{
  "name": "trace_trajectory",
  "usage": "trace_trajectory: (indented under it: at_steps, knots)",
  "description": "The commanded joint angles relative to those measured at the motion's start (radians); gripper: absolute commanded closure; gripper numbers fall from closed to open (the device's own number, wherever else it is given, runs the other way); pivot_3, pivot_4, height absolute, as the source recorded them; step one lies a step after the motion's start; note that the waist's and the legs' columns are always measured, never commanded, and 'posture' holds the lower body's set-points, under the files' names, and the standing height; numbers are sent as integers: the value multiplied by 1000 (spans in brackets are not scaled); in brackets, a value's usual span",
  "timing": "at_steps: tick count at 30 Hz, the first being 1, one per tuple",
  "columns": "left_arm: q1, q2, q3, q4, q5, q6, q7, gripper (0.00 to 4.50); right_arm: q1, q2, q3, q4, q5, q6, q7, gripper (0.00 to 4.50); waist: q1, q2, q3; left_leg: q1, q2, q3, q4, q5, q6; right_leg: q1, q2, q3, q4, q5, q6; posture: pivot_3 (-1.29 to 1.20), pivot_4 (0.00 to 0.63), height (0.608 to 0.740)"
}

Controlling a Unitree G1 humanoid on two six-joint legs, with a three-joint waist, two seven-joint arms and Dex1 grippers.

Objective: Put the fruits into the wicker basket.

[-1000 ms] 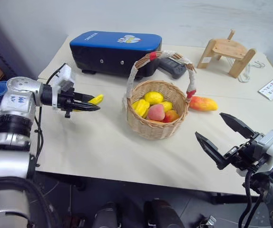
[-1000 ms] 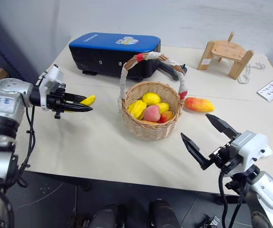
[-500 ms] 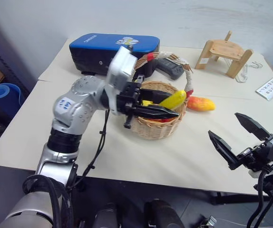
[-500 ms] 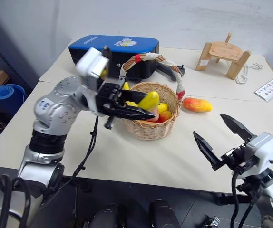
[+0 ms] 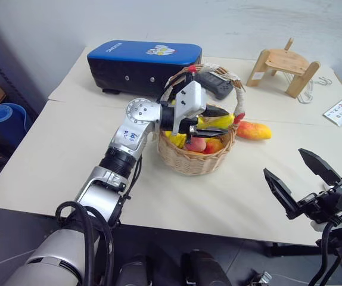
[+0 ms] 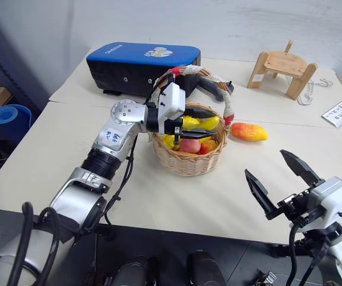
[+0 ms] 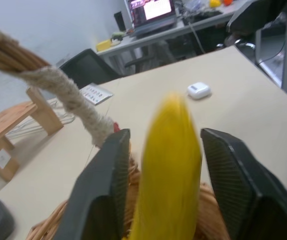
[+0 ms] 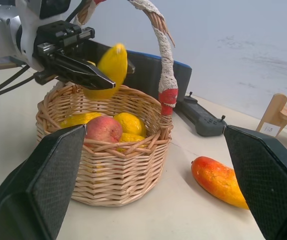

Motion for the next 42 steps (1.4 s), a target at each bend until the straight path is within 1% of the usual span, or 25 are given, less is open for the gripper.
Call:
trace_trajectory:
  at_steps: [1,3,5,7,8,10,11,12,14,15,17,18,19,22,24,25,27,30,32,33,35,36,38,40,42]
  knots:
    - [-8,12,36,-35,-44,3,-69,918,7,-25,-58,-30,21,-7,-4,0,0,0,0,0,0,0,0,0,0,0,0,0,0,0,0,0,150,740]
    - [-2,19,56,-37,-60,-1,-100,328,14,-44,-91,-7,39,1,12,0,1,0,0,0,0,0,0,0,0,0,0,0,0,0,0,0,150,740]
    - [8,33,79,-50,-97,14,-151,328,21,-57,-126,29,58,6,25,0,1,0,0,0,0,0,1,0,0,0,0,0,0,0,0,0,150,740]
    - [36,83,111,-105,-167,72,-251,328,31,-59,-180,114,31,-15,34,0,0,0,0,0,0,0,0,0,0,0,0,0,0,0,0,0,150,740]
    - [47,101,123,-129,-194,94,-286,328,35,-58,-197,144,21,-22,36,0,0,0,0,0,0,0,0,0,0,0,0,0,0,0,0,0,150,740]
    - [87,170,148,-204,-249,178,-342,328,53,-45,-233,206,-4,-58,50,0,-2,2,1,0,0,0,0,0,0,0,0,0,0,0,0,0,150,740]
    - [101,192,156,-230,-265,208,-349,156,60,-41,-242,225,-10,-70,55,0,0,3,2,0,1,0,-1,0,0,0,1,0,0,0,0,0,150,740]
    - [123,237,175,-269,-287,271,-343,1,78,-33,-248,253,-26,-91,73,0,-1,3,2,1,1,0,-1,1,-1,0,1,0,0,0,0,0,150,740]
    - [171,321,241,-362,-371,452,-288,1,111,-20,-244,296,-50,-131,106,0,-2,4,2,1,1,0,-1,1,-1,0,1,0,1,0,0,0,150,740]
    - [186,346,262,-397,-403,517,-266,1,120,-17,-243,307,-54,-143,117,0,-2,5,3,1,1,0,-1,1,-1,0,1,0,1,0,0,0,150,740]
    - [270,455,326,-462,-446,606,-266,1,136,-12,-229,339,-84,-178,140,0,-5,6,3,1,1,0,-1,1,-1,0,0,0,1,0,0,0,150,740]
    - [302,491,346,-481,-454,624,-265,1,141,-12,-225,350,-93,-191,148,0,-7,7,4,1,1,0,-1,1,-1,0,0,0,1,0,0,0,150,740]
    - [343,523,367,-476,-421,572,-257,1,140,-11,-222,363,-101,-202,152,0,-9,8,4,2,1,0,-1,1,-1,0,0,0,1,0,0,0,150,740]
    - [375,528,468,-387,-375,453,-135,1,106,-22,-197,377,-115,-201,141,0,-2,8,4,2,0,0,-1,1,-1,1,-1,0,2,0,0,0,150,740]
    - [358,528,503,-321,-362,416,-83,1,9,-62,-162,338,-142,-118,61,0,-1,8,4,2,0,-1,0,0,-1,1,-2,-1,2,1,0,0,150,740]
    - [353,533,514,-295,-365,418,-70,1,-52,-101,-135,314,-159,-61,27,0,-2,8,4,2,-1,-1,0,0,0,1,-3,-1,2,1,0,0,150,740]
    - [340,542,529,-239,-365,425,-49,1,-201,-209,-77,277,-184,123,-57,0,-9,9,5,2,-3,0,0,0,1,0,-5,0,4,2,1,0,150,740]
    - [294,542,553,-146,-381,448,-20,1,-428,-413,32,275,-253,458,-152,0,-10,11,6,1,-4,0,0,1,1,-2,-6,-1,6,2,1,0,150,740]
    - [266,539,552,-106,-391,469,-27,1,-593,-482,116,298,-229,571,-140,0,-3,11,6,-2,-3,-1,-1,2,-1,-7,-5,-2,8,0,-1,0,150,740]
    - [254,534,542,-93,-384,465,-35,1,-672,-513,184,315,-248,589,-116,0,-1,11,6,-3,-2,-1,-1,2,-2,-8,-4,-2,8,-1,-3,0,150,740]
    - [239,524,515,-77,-372,463,-77,1,-821,-564,349,375,-305,688,-73,0,-1,11,6,-8,-2,0,-1,3,-2,-14,-3,-2,11,-1,-4,0,150,740]
    - [233,518,503,-71,-370,466,-92,1,-888,-577,431,418,-346,726,-59,0,-1,11,6,-10,-1,1,-1,3,-3,-16,-3,-2,12,-1,-4,0,150,740]
    - [233,505,460,-72,-352,459,-139,1,-1034,-539,550,550,-400,774,-49,0,-2,11,6,-13,-1,0,1,3,-2,-18,-3,-2,11,-1,-4,0,150,740]
    - [229,491,436,-67,-338,442,-159,1,-1132,-490,613,653,-422,771,-21,0,-3,11,6,-19,-1,1,5,2,0,-22,-4,-2,11,-1,-3,0,150,740]
    - [216,477,419,-52,-322,417,-169,1,-1194,-438,642,751,-434,753,7,0,-3,11,6,-22,-1,1,9,2,1,-25,-4,-2,13,-1,-2,0,150,740]
